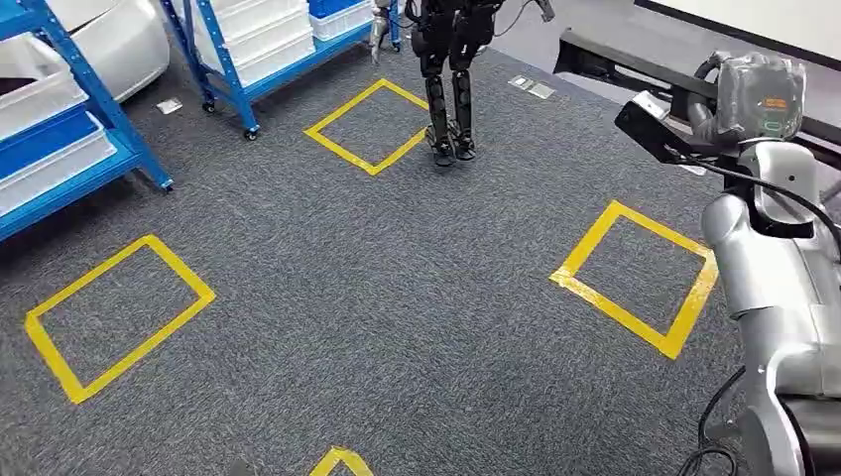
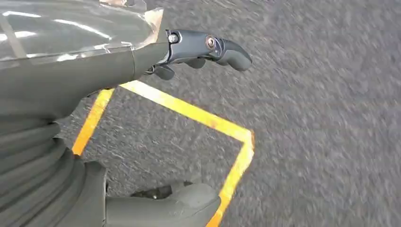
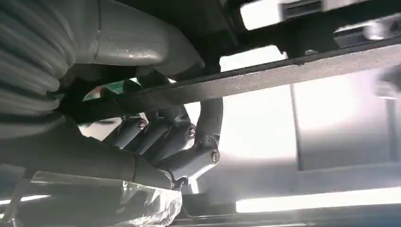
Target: Take the parts from the cabinet and place them on the table.
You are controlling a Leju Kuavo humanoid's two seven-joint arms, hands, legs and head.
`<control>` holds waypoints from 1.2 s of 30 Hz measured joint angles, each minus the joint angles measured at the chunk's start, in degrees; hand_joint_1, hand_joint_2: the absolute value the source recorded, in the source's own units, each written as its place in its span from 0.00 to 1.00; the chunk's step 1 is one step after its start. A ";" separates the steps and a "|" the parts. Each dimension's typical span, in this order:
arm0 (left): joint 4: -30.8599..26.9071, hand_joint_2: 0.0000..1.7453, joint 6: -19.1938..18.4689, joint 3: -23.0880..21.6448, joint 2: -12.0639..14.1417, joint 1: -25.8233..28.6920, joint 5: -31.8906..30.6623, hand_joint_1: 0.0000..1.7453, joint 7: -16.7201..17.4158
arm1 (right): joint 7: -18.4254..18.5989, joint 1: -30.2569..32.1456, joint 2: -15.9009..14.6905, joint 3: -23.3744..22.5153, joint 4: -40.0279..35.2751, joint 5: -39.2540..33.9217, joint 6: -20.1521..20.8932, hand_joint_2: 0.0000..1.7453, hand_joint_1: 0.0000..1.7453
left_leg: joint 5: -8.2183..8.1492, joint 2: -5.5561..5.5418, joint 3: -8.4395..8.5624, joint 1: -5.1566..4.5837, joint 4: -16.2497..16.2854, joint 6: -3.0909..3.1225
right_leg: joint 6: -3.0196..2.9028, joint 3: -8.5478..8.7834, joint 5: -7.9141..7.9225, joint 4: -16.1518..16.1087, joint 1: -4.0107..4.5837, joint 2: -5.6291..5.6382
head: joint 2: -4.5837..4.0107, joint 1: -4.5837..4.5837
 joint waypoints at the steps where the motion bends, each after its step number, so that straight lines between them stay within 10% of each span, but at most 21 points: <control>1: 0.00 1.00 -1.12 0.04 -0.02 -0.02 0.00 0.00 -0.02 | 0.02 -0.56 -0.02 0.00 0.48 0.04 0.04 1.00 0.95 | -0.31 0.78 0.03 0.25 0.32 -0.49 | 0.98 3.31 1.87 -5.75 -0.46 -1.36 | 0.00 0.00; 2: -0.02 1.00 -2.18 0.07 0.07 -0.06 0.00 0.00 -0.11 | 0.04 -1.08 -0.07 0.02 1.15 0.04 0.04 1.00 0.95 | -0.80 1.47 0.04 -0.04 0.95 -1.24 | 1.62 6.11 2.68 -10.82 -0.81 -4.73 | 0.00 0.13; 3: -0.07 1.00 -2.49 0.18 0.42 -0.07 0.00 0.00 -0.17 | 0.02 -1.91 0.02 0.07 1.75 0.04 0.06 1.00 0.95 | -1.42 2.05 -0.25 -0.36 1.30 -1.89 | 1.09 6.58 2.61 -10.73 0.29 -5.52 | 0.00 0.18; 7: -0.07 1.00 -2.90 0.28 0.02 -0.05 0.00 0.00 -0.37 | 0.13 -2.22 -0.55 0.02 3.10 0.04 0.09 1.00 0.95 | -1.73 4.31 0.26 0.20 1.23 -2.78 | -1.20 5.63 2.92 -10.47 0.11 -1.74 | 0.00 -0.79; 9: -0.07 1.00 -2.93 0.35 -0.02 -0.09 0.00 0.00 -0.42 | 0.13 -2.71 -0.50 0.04 3.36 0.04 0.09 1.00 0.95 | -5.13 -2.22 -1.35 0.79 5.26 -2.98 | -2.22 5.56 3.04 -10.58 -0.02 -0.49 | 0.00 -0.92; 12: -0.02 1.00 -3.25 0.46 -0.09 0.26 0.00 0.00 -0.40 | 0.13 -2.81 -0.20 0.04 3.93 0.06 0.09 1.00 0.95 | -10.77 -4.36 -8.23 0.61 18.83 -2.66 | -2.92 5.54 3.06 -10.57 0.65 1.95 | 0.00 -1.09; 14: 0.02 1.00 -3.71 0.55 -0.09 0.31 0.00 0.00 -0.35 | 0.13 -2.84 -0.09 0.07 4.41 0.04 0.09 1.00 0.95 | -8.75 -4.54 -9.34 0.48 18.95 -2.01 | -2.94 5.58 3.05 -10.56 1.04 3.74 | 0.00 -1.07; 16: 0.04 1.00 -4.89 0.61 -0.09 0.33 0.00 0.00 0.33 | 0.17 -3.02 -0.19 0.07 4.78 0.04 0.04 1.00 0.95 | -3.35 -5.47 -5.98 0.26 10.61 -0.96 | -2.92 5.72 3.06 -10.56 1.18 5.46 | 0.00 -1.09; 18: 0.07 1.00 -5.37 0.70 0.09 0.56 -0.02 0.00 0.70 | 0.37 -3.54 -0.20 0.07 5.35 0.07 -0.18 1.00 0.95 | -0.86 -10.22 -2.87 0.14 3.77 0.01 | -2.77 5.52 3.14 -10.46 1.47 6.70 | 0.00 -1.03; 22: 0.13 1.00 -5.07 0.79 -0.09 0.82 -0.96 0.00 0.57 | 0.74 -4.13 -0.81 -0.02 6.58 0.59 -0.39 1.00 0.95 | -0.55 -7.08 -2.37 -0.54 2.74 -0.11 | -1.44 4.60 3.90 -11.00 1.16 9.59 | 0.00 -1.05; 25: 0.13 1.00 -4.65 0.81 -0.15 0.98 -1.25 0.00 -0.59 | 0.70 -4.87 -1.42 -0.17 7.87 0.74 -1.29 1.00 0.95 | 0.34 -4.90 -1.92 -0.38 1.46 0.73 | -1.95 1.17 0.38 -4.53 1.55 2.28 | 0.00 -0.55; 28: 0.13 1.00 -3.69 0.89 -0.15 1.18 -1.25 0.00 -1.92 | 0.66 -4.78 -1.57 -0.17 9.09 0.83 -1.55 1.00 0.95 | 0.19 -2.55 -2.00 -0.67 1.49 0.85 | -1.58 -3.97 -3.36 6.61 1.39 1.13 | 0.00 -0.46; 30: 0.13 1.00 -3.00 1.18 -0.20 1.16 -1.12 0.00 -2.59 | 0.66 -4.59 -1.81 -0.20 9.81 0.96 -1.62 1.00 0.95 | 0.02 -0.99 -1.97 -0.68 1.53 0.71 | -0.56 -2.06 -1.70 3.28 1.05 0.68 | 0.00 -0.44; 32: 0.13 1.00 -3.30 1.59 -0.22 1.14 -0.66 0.00 -4.06 | 0.68 -4.90 -1.90 -0.35 10.18 0.98 -1.68 1.00 0.95 | -0.33 0.46 -1.83 -0.67 1.71 0.22 | 0.61 4.05 1.95 -7.94 0.54 -1.91 | 0.00 -0.48; 33: 0.11 1.00 -3.14 1.75 -0.02 1.11 -0.66 0.00 -4.42 | 0.68 -5.15 -1.92 -0.44 10.36 1.07 -1.88 1.00 0.95 | -0.59 0.98 -1.85 -0.95 1.78 -0.14 | 0.30 5.31 1.99 -10.65 0.92 -4.62 | 0.00 -0.39; 36: 0.13 1.00 -2.75 2.05 -0.15 1.15 -0.79 0.00 -5.22 | 0.79 -5.29 -1.88 -0.70 11.06 1.29 -2.34 1.00 0.95 | -1.09 2.63 -1.65 -1.32 2.17 -0.76 | -1.08 5.48 2.68 -10.70 1.29 -2.35 | 0.00 -0.76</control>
